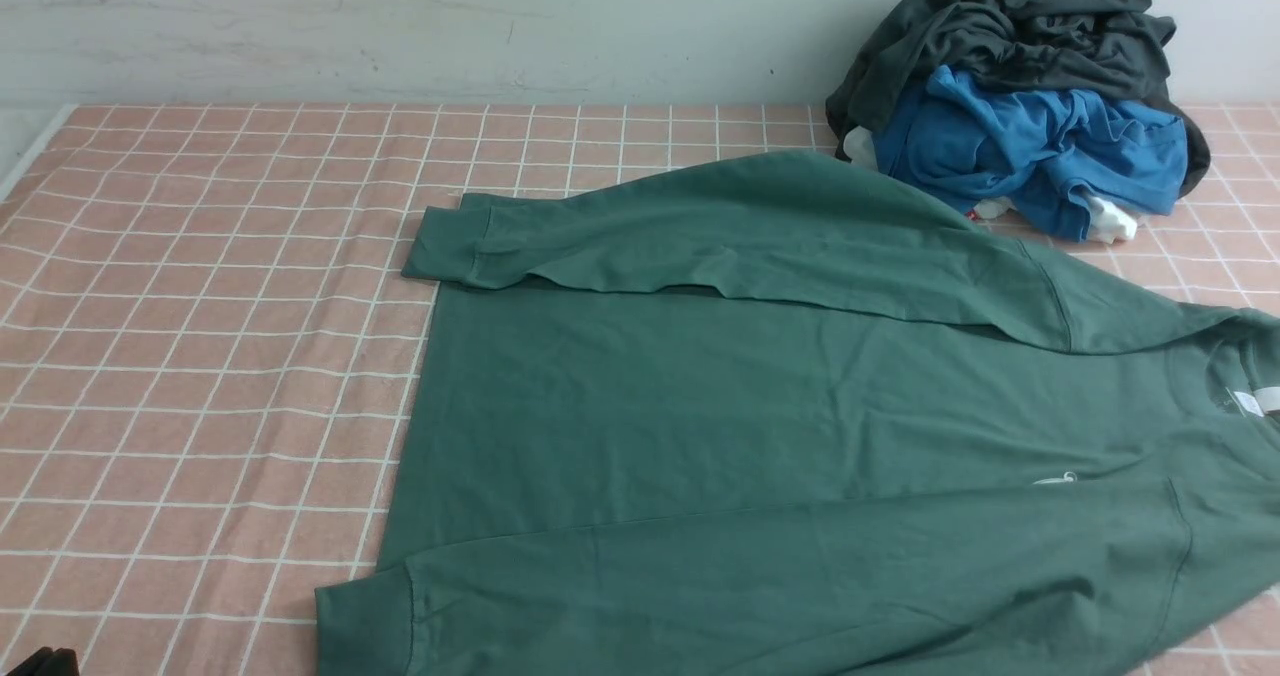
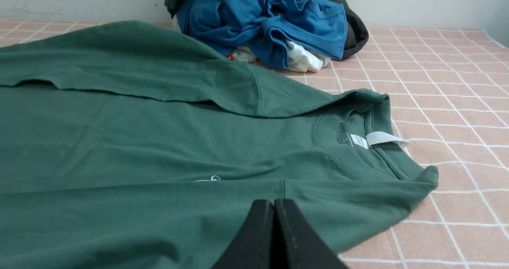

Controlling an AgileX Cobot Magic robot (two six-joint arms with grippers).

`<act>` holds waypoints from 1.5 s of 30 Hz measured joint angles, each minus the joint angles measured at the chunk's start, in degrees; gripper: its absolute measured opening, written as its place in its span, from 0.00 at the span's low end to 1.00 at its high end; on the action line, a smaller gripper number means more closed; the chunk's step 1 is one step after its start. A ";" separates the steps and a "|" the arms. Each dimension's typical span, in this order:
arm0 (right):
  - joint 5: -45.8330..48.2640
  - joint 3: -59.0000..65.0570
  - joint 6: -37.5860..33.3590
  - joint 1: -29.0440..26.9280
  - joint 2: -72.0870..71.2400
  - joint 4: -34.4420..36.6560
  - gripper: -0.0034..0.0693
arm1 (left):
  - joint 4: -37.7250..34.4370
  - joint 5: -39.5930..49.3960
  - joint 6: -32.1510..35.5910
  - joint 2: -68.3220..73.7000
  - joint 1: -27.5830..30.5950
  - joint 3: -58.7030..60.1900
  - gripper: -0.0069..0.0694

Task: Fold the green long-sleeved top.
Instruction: Use the left arm to clamp the cuff closest to it

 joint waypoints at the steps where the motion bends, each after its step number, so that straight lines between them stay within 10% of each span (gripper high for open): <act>1: 0.00 0.00 0.00 0.00 0.00 0.00 0.03 | 0.00 0.00 0.00 0.00 0.00 0.00 0.09; 25: -0.21 0.00 -0.77 0.00 0.00 -0.38 0.03 | 0.13 -1.77 0.00 0.00 0.00 0.24 0.09; 37: -37.06 0.34 0.17 0.00 0.00 -1.05 0.03 | 0.34 -40.46 0.00 0.00 0.00 0.64 0.09; 45: -56.26 0.34 17.57 0.00 0.00 -4.78 0.03 | -1.27 -63.63 -7.51 0.00 0.00 0.58 0.09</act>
